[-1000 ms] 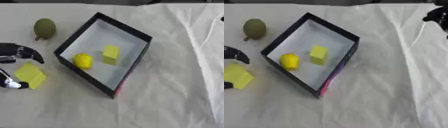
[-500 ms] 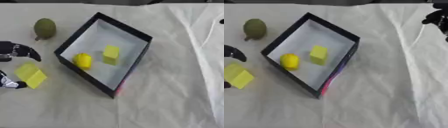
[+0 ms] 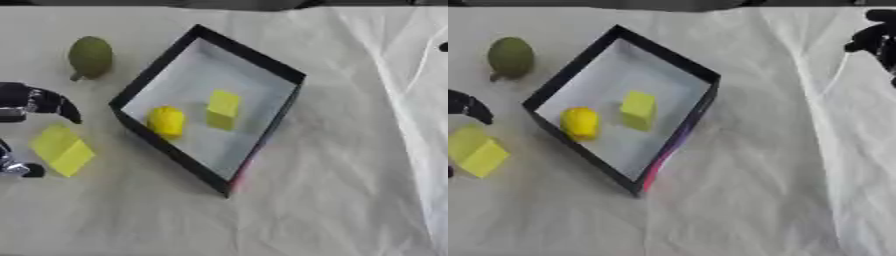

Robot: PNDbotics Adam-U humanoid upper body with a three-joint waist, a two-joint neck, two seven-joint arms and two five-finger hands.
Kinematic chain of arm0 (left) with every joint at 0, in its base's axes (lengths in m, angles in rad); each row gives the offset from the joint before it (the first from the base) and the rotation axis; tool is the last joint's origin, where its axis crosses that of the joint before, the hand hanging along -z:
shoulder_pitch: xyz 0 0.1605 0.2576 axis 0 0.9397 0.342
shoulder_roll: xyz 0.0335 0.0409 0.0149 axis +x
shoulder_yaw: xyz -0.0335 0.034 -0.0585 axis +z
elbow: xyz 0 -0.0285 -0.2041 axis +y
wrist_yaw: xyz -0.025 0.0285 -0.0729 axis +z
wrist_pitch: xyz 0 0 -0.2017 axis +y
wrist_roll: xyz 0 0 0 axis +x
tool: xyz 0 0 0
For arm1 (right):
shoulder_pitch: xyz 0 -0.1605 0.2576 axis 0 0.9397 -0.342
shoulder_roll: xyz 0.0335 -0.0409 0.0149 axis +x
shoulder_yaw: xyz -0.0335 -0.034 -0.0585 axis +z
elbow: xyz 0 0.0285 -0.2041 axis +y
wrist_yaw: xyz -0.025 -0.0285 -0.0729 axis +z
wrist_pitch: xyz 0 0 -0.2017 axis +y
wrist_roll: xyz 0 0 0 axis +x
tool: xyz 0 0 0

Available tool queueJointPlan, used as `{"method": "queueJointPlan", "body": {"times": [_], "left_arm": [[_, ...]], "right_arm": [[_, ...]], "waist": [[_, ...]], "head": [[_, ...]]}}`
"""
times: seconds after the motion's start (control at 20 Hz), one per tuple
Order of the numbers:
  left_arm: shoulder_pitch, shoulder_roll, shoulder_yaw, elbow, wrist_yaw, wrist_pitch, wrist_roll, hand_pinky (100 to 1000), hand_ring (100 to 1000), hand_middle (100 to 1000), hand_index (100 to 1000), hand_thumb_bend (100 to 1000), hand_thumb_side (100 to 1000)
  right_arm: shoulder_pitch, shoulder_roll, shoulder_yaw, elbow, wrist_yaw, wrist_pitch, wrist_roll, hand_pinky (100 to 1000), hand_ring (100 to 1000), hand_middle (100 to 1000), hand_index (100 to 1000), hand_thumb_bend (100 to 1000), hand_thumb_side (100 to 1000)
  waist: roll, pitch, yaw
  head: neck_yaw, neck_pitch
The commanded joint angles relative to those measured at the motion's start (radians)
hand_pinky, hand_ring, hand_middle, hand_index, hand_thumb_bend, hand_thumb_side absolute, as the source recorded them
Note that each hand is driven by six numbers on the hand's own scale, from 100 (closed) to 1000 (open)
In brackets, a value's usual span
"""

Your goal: Pick up objects on the table and place them in the box.

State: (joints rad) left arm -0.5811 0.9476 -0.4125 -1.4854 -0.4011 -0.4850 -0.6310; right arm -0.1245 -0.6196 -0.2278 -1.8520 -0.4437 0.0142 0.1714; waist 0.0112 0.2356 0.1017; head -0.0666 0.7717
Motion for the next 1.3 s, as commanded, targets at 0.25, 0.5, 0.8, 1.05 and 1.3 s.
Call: {"method": "queueJointPlan", "body": {"times": [0.25, 0.5, 0.8, 1.05, 1.3], "left_arm": [[-0.034, -0.007, -0.003, 0.035, -0.058, -0.272, -0.212, 871, 862, 801, 856, 552, 100], [-0.042, -0.027, -0.020, 0.062, -0.081, -0.292, -0.211, 868, 858, 794, 847, 541, 100], [-0.045, -0.043, -0.035, 0.081, -0.096, -0.314, -0.221, 846, 820, 711, 784, 480, 100], [-0.030, -0.025, -0.008, 0.035, -0.080, -0.298, -0.177, 777, 743, 608, 688, 391, 100], [-0.001, 0.007, 0.027, -0.056, -0.097, -0.282, -0.061, 708, 658, 515, 577, 371, 100]], "right_arm": [[0.000, -0.008, -0.012, -0.005, 0.017, 0.006, 0.002, 963, 681, 605, 803, 100, 638], [0.002, -0.008, -0.014, -0.008, 0.017, 0.004, -0.001, 963, 680, 605, 803, 100, 635], [-0.002, -0.008, -0.014, -0.009, 0.013, 0.006, -0.001, 963, 680, 605, 803, 100, 633], [-0.001, -0.010, -0.016, -0.008, 0.009, 0.006, -0.005, 964, 680, 605, 803, 100, 633], [0.001, -0.010, -0.017, -0.008, 0.006, 0.009, -0.011, 964, 680, 605, 803, 100, 634]], "waist": [[0.007, -0.009, -0.002], [0.006, -0.007, -0.004], [0.006, -0.006, -0.004], [0.007, -0.008, 0.000], [0.009, -0.010, 0.003]], "head": [[0.006, -0.002], [0.007, -0.002], [0.007, -0.002], [0.003, -0.002], [-0.001, -0.002]]}}
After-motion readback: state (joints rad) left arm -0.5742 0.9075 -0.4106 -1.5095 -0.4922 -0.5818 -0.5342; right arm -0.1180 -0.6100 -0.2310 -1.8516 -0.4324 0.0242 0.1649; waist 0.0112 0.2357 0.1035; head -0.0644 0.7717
